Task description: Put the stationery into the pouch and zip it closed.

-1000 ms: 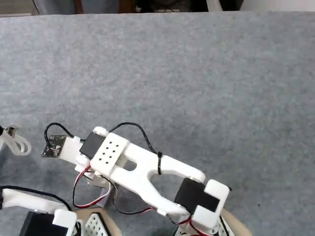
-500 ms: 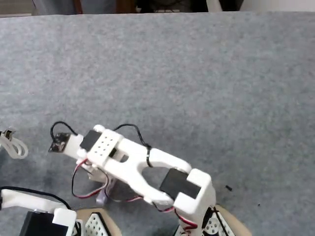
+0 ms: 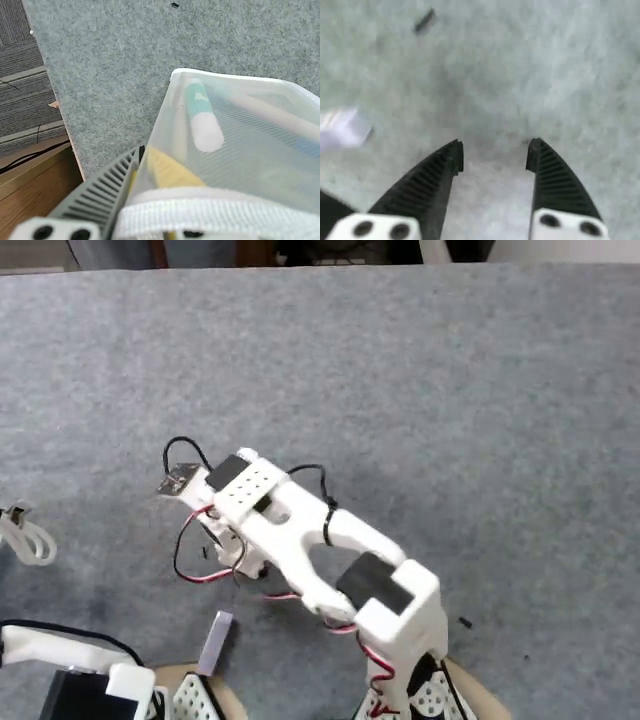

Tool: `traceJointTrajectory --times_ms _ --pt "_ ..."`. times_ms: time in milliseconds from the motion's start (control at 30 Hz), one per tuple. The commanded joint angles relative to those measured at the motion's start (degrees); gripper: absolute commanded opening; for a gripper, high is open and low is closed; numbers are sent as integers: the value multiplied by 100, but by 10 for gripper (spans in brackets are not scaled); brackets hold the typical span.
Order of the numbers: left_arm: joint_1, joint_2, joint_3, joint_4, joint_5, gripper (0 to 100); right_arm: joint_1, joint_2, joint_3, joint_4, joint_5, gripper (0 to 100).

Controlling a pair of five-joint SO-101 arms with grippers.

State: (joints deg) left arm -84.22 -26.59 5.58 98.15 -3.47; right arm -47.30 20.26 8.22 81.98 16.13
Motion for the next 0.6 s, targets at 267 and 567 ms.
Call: traceJointTrajectory --times_ms 267,567 --pt "-295 18 -233 -176 -53 29 -879 -1138 -198 1064 255 226" --pt "-505 18 -189 -404 -211 29 -1503 -1138 400 932 1459 227"
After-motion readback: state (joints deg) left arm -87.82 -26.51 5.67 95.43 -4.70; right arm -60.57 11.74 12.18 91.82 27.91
